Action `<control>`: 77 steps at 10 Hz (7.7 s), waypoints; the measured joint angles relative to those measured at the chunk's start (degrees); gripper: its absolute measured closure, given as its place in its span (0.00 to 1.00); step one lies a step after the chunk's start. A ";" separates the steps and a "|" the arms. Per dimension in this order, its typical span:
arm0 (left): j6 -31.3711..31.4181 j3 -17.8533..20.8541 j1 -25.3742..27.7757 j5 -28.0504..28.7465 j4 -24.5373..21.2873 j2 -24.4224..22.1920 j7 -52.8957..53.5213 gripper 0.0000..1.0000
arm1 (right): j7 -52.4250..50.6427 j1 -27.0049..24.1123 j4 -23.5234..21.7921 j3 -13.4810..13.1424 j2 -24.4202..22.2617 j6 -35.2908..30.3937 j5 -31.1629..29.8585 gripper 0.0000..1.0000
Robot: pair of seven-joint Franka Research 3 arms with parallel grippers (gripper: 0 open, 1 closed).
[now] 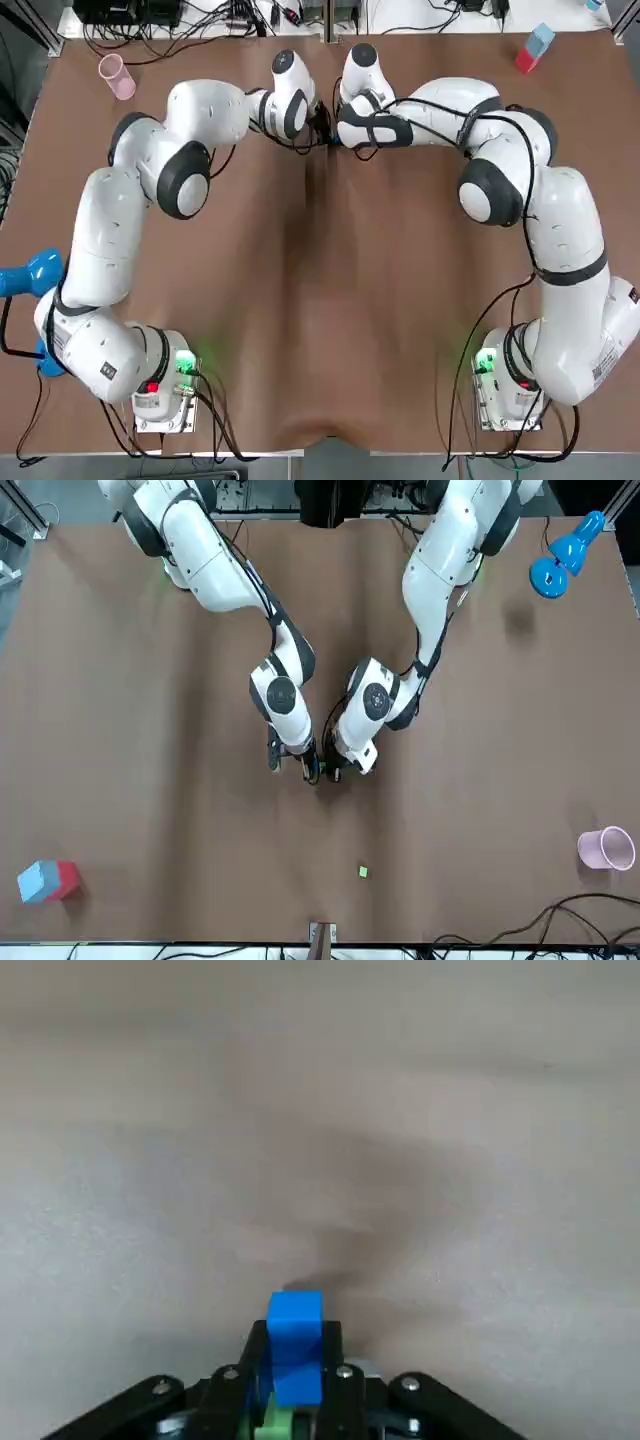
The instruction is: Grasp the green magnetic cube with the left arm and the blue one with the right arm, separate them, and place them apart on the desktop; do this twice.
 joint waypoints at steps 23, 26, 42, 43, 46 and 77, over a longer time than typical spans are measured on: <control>-51.64 -14.59 4.50 4.13 -41.73 -36.23 9.56 0.16 | 0.01 -0.29 0.07 -0.88 0.01 -0.64 -0.14 0.29; -41.99 -14.08 12.40 6.32 -33.82 -34.59 10.49 0.00 | 0.01 -0.31 0.08 -0.90 0.01 -0.65 -0.15 0.30; -2.16 -0.99 -1.37 7.33 2.80 1.33 -4.62 0.07 | -9.90 -1.91 -0.11 -2.90 -1.46 -7.81 -0.38 0.30; -2.06 -0.99 -1.45 7.33 2.81 1.41 -4.62 0.08 | -9.91 -1.91 -0.11 -2.89 -1.46 -7.80 -0.38 0.30; -1.67 -0.88 -2.53 7.33 2.82 2.25 -5.38 0.22 | -9.91 -1.91 -0.11 -2.74 -1.46 -7.63 -0.34 0.29; -2.13 -0.28 -1.33 7.25 4.14 1.28 -4.95 0.77 | 1.07 0.41 3.94 -0.65 0.45 -6.63 0.69 0.31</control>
